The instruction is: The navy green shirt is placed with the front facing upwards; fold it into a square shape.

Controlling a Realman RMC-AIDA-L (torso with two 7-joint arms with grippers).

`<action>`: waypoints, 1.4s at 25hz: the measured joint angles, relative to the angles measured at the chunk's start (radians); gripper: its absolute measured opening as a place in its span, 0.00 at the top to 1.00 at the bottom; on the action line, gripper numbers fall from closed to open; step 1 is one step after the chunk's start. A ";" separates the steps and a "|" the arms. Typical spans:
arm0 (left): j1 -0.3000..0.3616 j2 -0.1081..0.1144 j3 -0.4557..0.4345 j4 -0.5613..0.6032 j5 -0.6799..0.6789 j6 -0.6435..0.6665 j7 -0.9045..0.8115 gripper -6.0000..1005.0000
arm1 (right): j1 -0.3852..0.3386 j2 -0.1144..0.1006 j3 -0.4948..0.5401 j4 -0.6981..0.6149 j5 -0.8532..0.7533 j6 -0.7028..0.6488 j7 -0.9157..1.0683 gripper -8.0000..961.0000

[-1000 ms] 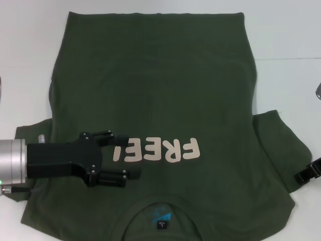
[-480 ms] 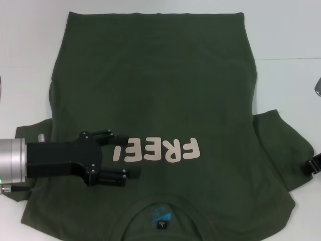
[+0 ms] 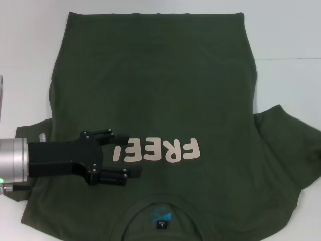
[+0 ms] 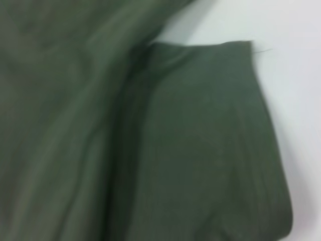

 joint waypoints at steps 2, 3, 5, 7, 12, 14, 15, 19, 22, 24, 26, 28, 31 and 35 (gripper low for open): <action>0.000 0.000 0.000 0.000 0.000 0.000 -0.001 0.09 | -0.001 -0.007 0.041 0.000 0.000 0.024 0.003 0.98; 0.001 0.000 0.000 0.000 0.000 0.000 -0.001 0.09 | 0.000 -0.008 0.063 0.000 0.000 0.033 0.006 0.98; 0.002 0.000 0.000 -0.001 0.000 0.000 -0.001 0.09 | 0.002 -0.009 0.089 -0.001 0.000 0.044 0.007 0.98; 0.003 -0.001 0.001 -0.001 0.000 0.000 -0.003 0.09 | 0.001 -0.009 0.098 -0.003 0.000 0.055 0.007 0.98; 0.006 -0.001 -0.002 0.001 0.000 0.000 -0.001 0.09 | -0.002 -0.009 0.110 -0.004 0.000 0.090 0.020 0.99; 0.007 -0.002 -0.001 0.001 -0.001 0.000 0.000 0.09 | -0.003 -0.010 0.116 -0.006 0.000 0.115 0.022 0.99; 0.007 -0.002 0.000 0.000 -0.001 -0.001 -0.001 0.09 | -0.004 -0.010 0.118 -0.006 0.001 0.125 0.021 0.99; 0.007 -0.003 0.001 -0.001 0.000 -0.006 -0.006 0.09 | -0.003 -0.010 0.120 -0.008 0.002 0.140 0.015 0.98; 0.006 -0.003 0.001 -0.001 0.000 -0.006 -0.007 0.09 | 0.003 -0.007 0.120 -0.022 0.012 0.127 0.014 0.99; 0.005 -0.003 0.001 -0.001 0.000 -0.006 -0.011 0.09 | 0.015 -0.001 0.115 -0.037 0.029 0.102 0.014 0.99; 0.003 -0.003 0.001 -0.001 0.000 -0.007 -0.016 0.09 | 0.036 0.010 0.101 -0.051 0.067 0.062 0.013 0.99; 0.001 -0.003 0.002 -0.001 0.000 -0.007 -0.019 0.09 | 0.050 0.017 0.075 -0.058 0.107 0.036 0.012 0.99; 0.000 -0.003 0.002 -0.001 0.000 -0.007 -0.023 0.09 | 0.062 0.023 -0.012 -0.066 0.196 0.015 0.023 0.98; 0.001 -0.003 0.002 -0.001 0.000 -0.008 -0.025 0.09 | 0.085 0.026 -0.117 -0.065 0.278 0.021 0.048 0.98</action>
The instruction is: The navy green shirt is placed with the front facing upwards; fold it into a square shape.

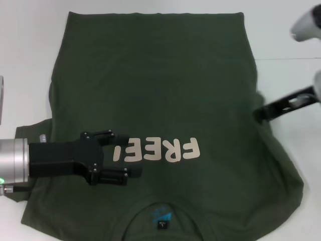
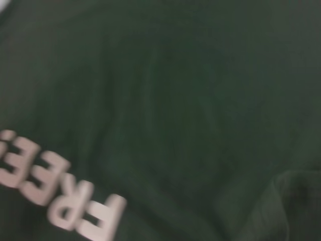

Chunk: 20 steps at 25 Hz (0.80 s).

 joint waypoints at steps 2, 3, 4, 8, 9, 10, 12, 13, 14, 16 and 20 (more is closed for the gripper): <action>0.002 0.000 0.000 0.000 0.000 0.000 0.000 0.09 | 0.013 0.003 -0.043 0.006 0.012 0.009 0.012 0.98; 0.003 0.000 0.000 0.000 0.000 -0.001 0.000 0.09 | 0.020 0.004 -0.066 0.011 0.016 0.018 0.018 0.99; 0.004 0.000 -0.001 0.000 0.000 -0.001 0.000 0.09 | 0.025 0.004 -0.081 0.016 0.019 0.026 0.023 0.99; 0.007 -0.001 -0.005 0.000 0.000 -0.001 0.006 0.10 | 0.052 0.005 -0.127 0.057 0.027 0.055 0.039 0.99; 0.007 -0.001 -0.005 0.000 0.000 -0.001 0.006 0.10 | 0.057 0.005 -0.130 0.066 0.029 0.059 0.039 0.99; 0.008 -0.001 -0.005 0.000 0.000 -0.002 0.006 0.10 | 0.063 0.005 -0.134 0.077 0.033 0.063 0.039 0.99; 0.009 -0.002 -0.006 0.000 0.000 -0.003 0.007 0.10 | 0.066 0.005 -0.136 0.084 0.037 0.065 0.039 0.98; 0.009 -0.002 -0.006 0.000 0.000 -0.003 0.007 0.10 | 0.067 0.004 -0.137 0.085 0.038 0.062 0.040 0.98; 0.009 -0.002 -0.006 0.000 0.000 -0.003 0.007 0.10 | 0.065 0.003 -0.137 0.080 0.038 0.057 0.040 0.98; 0.010 -0.002 -0.006 0.000 0.000 -0.003 0.007 0.10 | 0.051 -0.001 -0.132 0.066 0.031 0.049 0.041 0.98; 0.011 -0.002 -0.006 0.000 0.000 -0.003 0.008 0.10 | 0.003 -0.008 -0.101 0.036 -0.012 0.040 0.054 0.99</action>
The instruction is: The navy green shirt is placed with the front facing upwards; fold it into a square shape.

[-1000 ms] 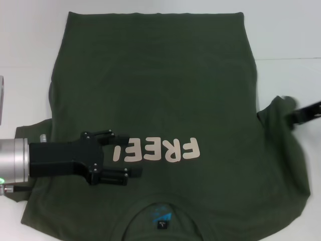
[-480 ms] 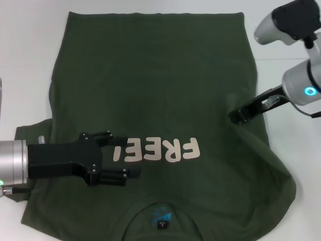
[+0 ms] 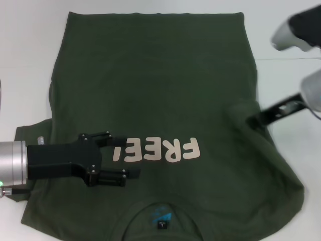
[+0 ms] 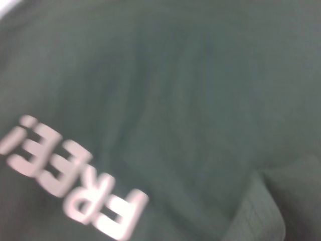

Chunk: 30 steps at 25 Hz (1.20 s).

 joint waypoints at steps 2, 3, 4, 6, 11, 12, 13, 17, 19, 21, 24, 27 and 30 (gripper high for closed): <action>0.000 0.000 0.001 0.000 0.000 0.000 -0.002 0.10 | -0.028 0.000 0.029 -0.021 -0.050 -0.007 0.002 0.99; 0.000 0.000 0.002 0.000 0.000 0.000 -0.003 0.10 | -0.042 0.002 0.043 -0.031 -0.076 -0.011 0.003 0.99; 0.000 0.000 0.002 0.000 0.000 0.000 -0.004 0.10 | -0.056 0.003 0.055 -0.039 -0.097 -0.012 0.005 0.99; 0.000 0.000 0.001 0.000 -0.001 0.000 -0.005 0.10 | -0.083 0.002 0.074 -0.048 -0.139 -0.004 0.016 0.98; -0.003 -0.002 0.005 0.000 -0.007 -0.002 -0.001 0.10 | -0.127 0.003 0.104 -0.042 -0.218 0.084 0.032 0.98; -0.005 -0.003 0.007 -0.001 -0.007 -0.003 -0.002 0.10 | -0.130 0.004 0.106 -0.037 -0.226 0.101 0.034 0.98; -0.007 -0.003 0.008 -0.001 -0.006 -0.004 -0.003 0.10 | -0.134 0.004 0.106 -0.028 -0.235 0.121 0.037 0.98; -0.011 -0.006 0.011 -0.001 -0.002 -0.007 -0.005 0.10 | -0.140 0.004 0.107 -0.001 -0.260 0.190 0.040 0.99; -0.011 -0.008 0.011 -0.002 -0.002 -0.010 -0.005 0.10 | -0.141 0.003 0.107 0.012 -0.263 0.215 0.040 0.99; -0.009 -0.009 0.011 -0.002 -0.004 -0.010 -0.003 0.10 | -0.140 0.002 0.106 0.022 -0.263 0.234 0.040 0.99; -0.005 -0.010 0.011 -0.003 -0.007 -0.012 -0.001 0.10 | -0.143 0.001 0.105 0.031 -0.264 0.264 0.040 0.99; -0.004 -0.011 0.010 -0.009 -0.006 -0.013 0.000 0.10 | -0.143 -0.002 0.103 0.043 -0.264 0.280 0.040 0.98; -0.003 -0.011 0.010 -0.013 -0.007 -0.014 0.001 0.10 | -0.140 -0.007 0.097 0.050 -0.265 0.268 0.040 0.98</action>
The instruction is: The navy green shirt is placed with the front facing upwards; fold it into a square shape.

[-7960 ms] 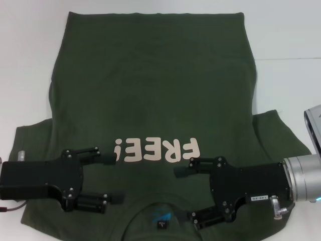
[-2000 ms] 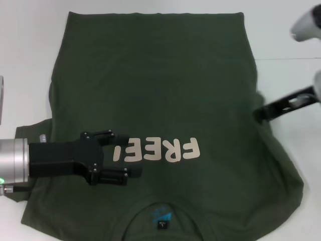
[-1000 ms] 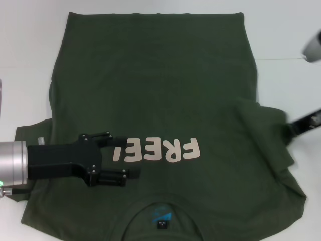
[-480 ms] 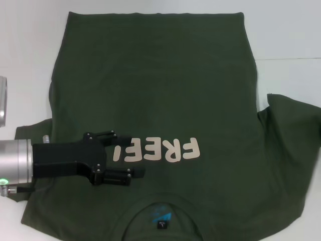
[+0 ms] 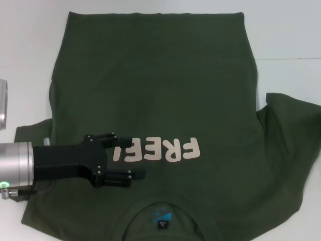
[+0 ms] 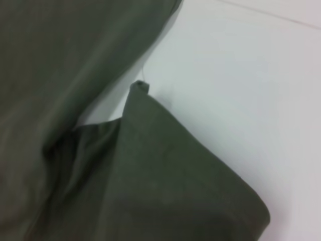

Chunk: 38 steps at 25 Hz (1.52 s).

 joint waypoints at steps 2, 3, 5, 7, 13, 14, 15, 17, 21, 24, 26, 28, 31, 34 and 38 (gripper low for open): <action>0.001 0.000 0.000 -0.001 -0.001 -0.001 0.000 0.10 | 0.001 0.000 -0.002 0.002 0.000 -0.016 0.000 0.98; 0.001 0.000 0.000 -0.001 -0.002 -0.002 0.000 0.11 | 0.001 0.000 -0.002 0.002 0.000 -0.016 0.000 0.98; 0.000 -0.001 0.001 -0.001 -0.002 -0.003 0.000 0.11 | -0.001 0.002 -0.003 0.002 -0.001 -0.028 0.000 0.98; -0.003 -0.002 0.001 -0.002 -0.002 -0.005 0.000 0.11 | -0.005 0.004 -0.003 0.002 -0.001 -0.037 0.000 0.99; -0.010 -0.002 0.001 -0.003 0.000 -0.009 -0.001 0.11 | -0.023 -0.007 0.007 -0.012 -0.001 -0.079 0.000 0.99; -0.010 -0.002 0.001 -0.003 0.000 -0.009 -0.001 0.11 | -0.027 -0.011 0.008 -0.018 -0.001 -0.084 0.000 0.99; -0.010 -0.002 0.002 -0.003 0.000 -0.009 0.000 0.11 | -0.031 -0.015 0.008 -0.023 -0.001 -0.088 0.000 0.99; -0.011 -0.001 0.002 -0.004 0.001 -0.009 0.000 0.11 | -0.035 -0.023 0.008 -0.030 -0.001 -0.093 0.000 0.99; -0.010 -0.002 0.002 -0.012 -0.001 -0.009 0.002 0.11 | -0.039 -0.033 0.014 -0.034 -0.002 -0.102 0.000 0.98; -0.008 -0.006 0.002 -0.013 -0.001 -0.011 0.004 0.11 | -0.040 -0.037 0.017 -0.037 -0.002 -0.116 -0.004 0.99; -0.007 -0.008 0.002 -0.013 -0.001 -0.012 0.004 0.11 | -0.040 -0.038 0.017 -0.047 -0.003 -0.124 -0.007 0.99; -0.006 -0.009 0.002 -0.013 -0.001 -0.012 0.004 0.11 | -0.040 -0.038 0.018 -0.063 -0.003 -0.132 -0.008 0.99; -0.004 -0.009 0.002 -0.013 -0.001 -0.013 0.005 0.11 | -0.038 -0.034 0.016 -0.082 -0.003 -0.153 -0.009 0.99; -0.004 -0.009 0.002 -0.013 0.000 -0.014 0.005 0.11 | -0.025 -0.027 0.013 -0.104 -0.003 -0.185 -0.010 0.99; -0.005 -0.009 0.002 -0.013 0.001 -0.014 0.005 0.11 | 0.012 -0.012 0.006 -0.138 -0.001 -0.244 -0.013 0.98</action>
